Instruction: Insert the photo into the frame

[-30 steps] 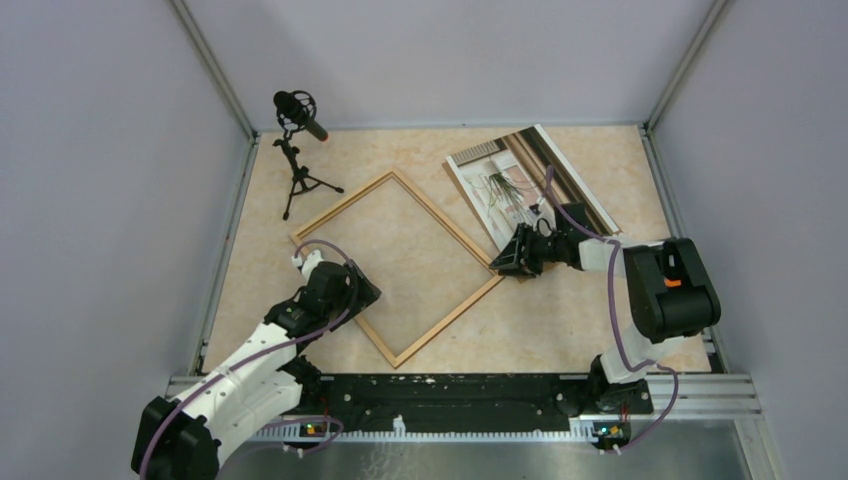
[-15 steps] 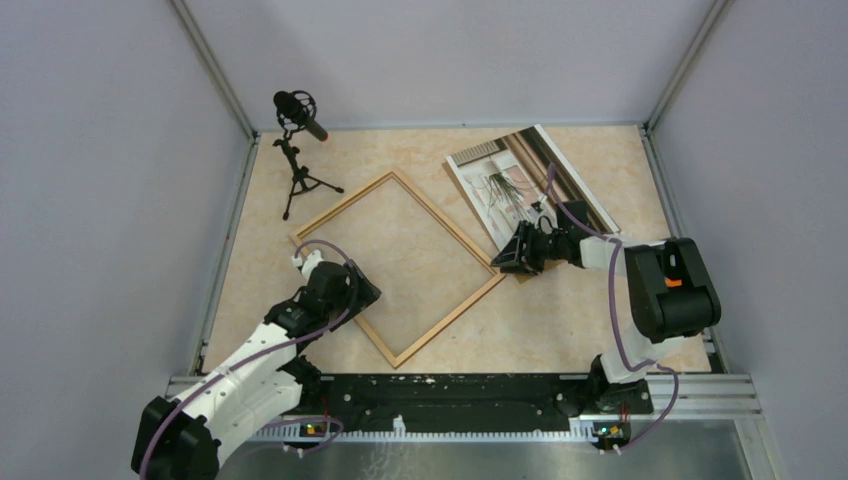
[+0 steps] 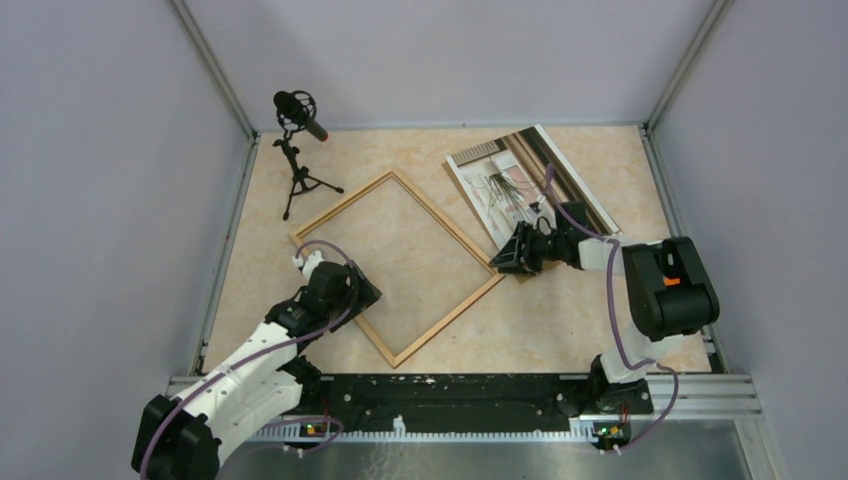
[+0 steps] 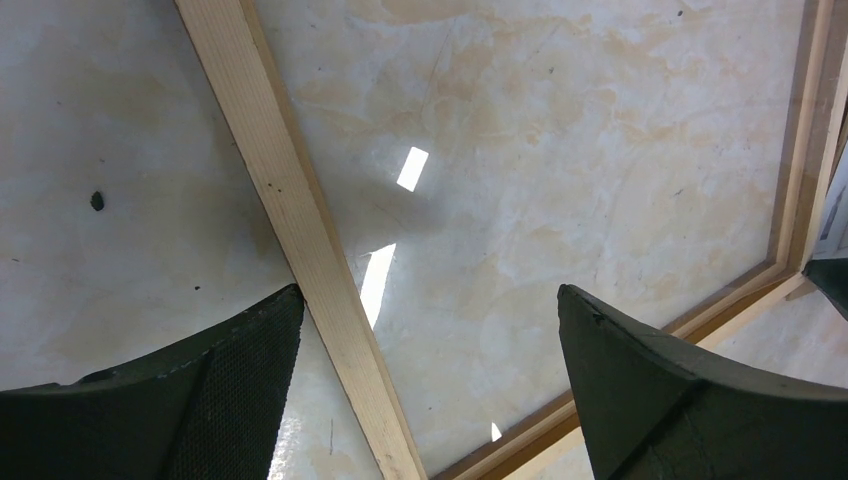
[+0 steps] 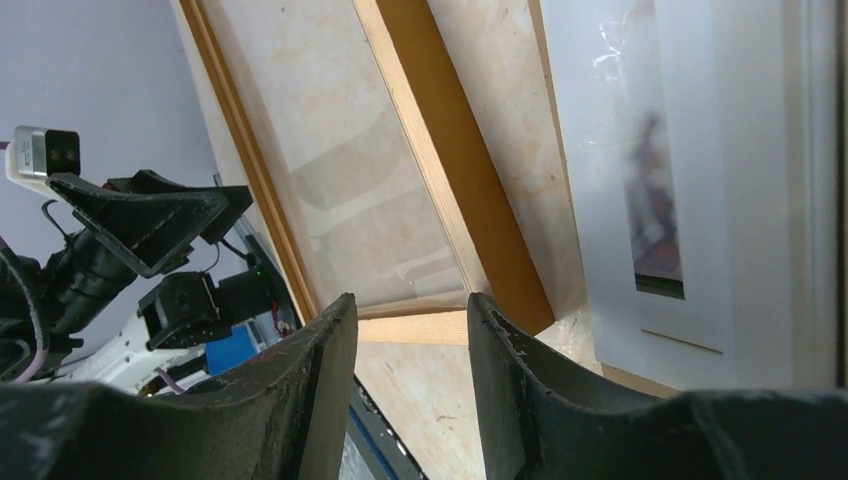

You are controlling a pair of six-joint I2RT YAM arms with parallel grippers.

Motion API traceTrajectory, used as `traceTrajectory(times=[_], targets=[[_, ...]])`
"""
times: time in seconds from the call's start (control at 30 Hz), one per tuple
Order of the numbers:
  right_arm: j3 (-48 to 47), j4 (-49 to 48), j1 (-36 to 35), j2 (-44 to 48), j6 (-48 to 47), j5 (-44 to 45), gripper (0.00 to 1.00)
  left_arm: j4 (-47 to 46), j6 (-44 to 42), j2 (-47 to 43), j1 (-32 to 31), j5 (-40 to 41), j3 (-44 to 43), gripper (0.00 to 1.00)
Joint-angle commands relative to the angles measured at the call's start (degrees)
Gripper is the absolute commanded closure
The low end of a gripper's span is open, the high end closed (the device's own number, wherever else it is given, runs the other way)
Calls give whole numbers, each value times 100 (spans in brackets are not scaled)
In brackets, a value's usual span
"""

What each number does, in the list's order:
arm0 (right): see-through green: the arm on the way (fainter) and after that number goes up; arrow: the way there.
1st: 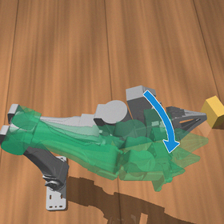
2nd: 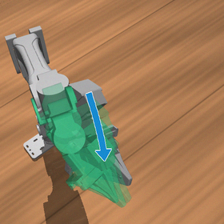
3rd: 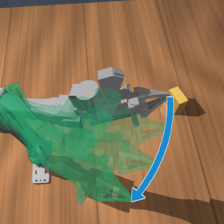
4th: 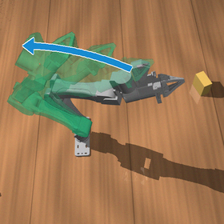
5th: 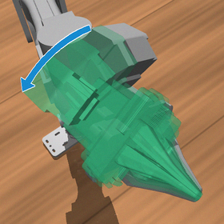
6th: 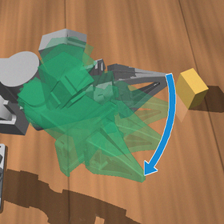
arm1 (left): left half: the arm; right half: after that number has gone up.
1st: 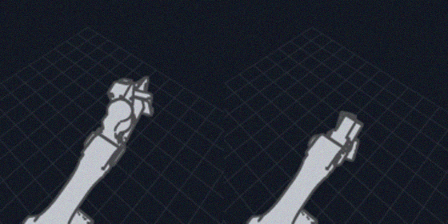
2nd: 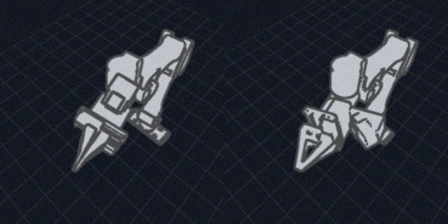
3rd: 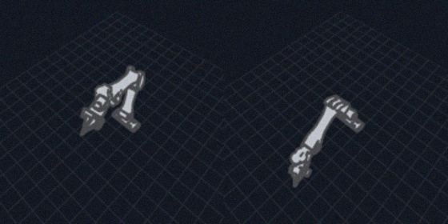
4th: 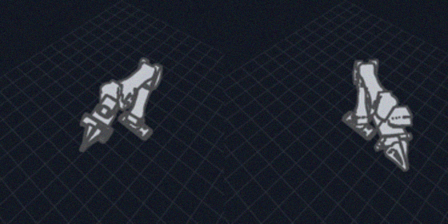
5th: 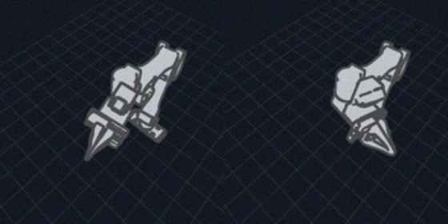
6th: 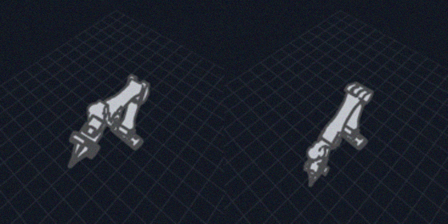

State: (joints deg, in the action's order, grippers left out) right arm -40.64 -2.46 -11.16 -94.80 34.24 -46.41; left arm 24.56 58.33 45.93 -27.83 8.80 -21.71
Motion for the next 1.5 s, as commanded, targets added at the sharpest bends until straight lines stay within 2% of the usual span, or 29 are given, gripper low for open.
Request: traceTrajectory(times=[0.0, 0.37, 0.63, 0.87, 1.1, 1.2, 1.33, 1.47], targets=[[94, -202, -205, -132, 13, -88, 55, -294, 80, 12, -5, -168, -79, 2], [150, -944, -360, 213, 807, -567, 55, -288, 117, -21, -6, -185, -43, 2], [431, -2020, -441, 604, 1786, -588, 55, -310, 144, -40, -10, -206, -28, 2], [737, -3436, -592, 237, 2566, -469, 55, -272, 135, -75, -4, -196, -36, 2], [1177, -5247, -618, -363, 3262, -171, 55, -237, 127, -139, -6, -166, -42, 2], [1247, -5575, -629, -597, 3351, -78, 55, -231, 110, -140, -11, -151, -60, 2], [1147, -5388, -661, -743, 2963, 227, 59, -243, 109, -139, -10, -124, -39, 2], [1186, -6211, -891, -1072, 3433, 599, 67, -335, 120, -136, -9, -210, 15, 2]])
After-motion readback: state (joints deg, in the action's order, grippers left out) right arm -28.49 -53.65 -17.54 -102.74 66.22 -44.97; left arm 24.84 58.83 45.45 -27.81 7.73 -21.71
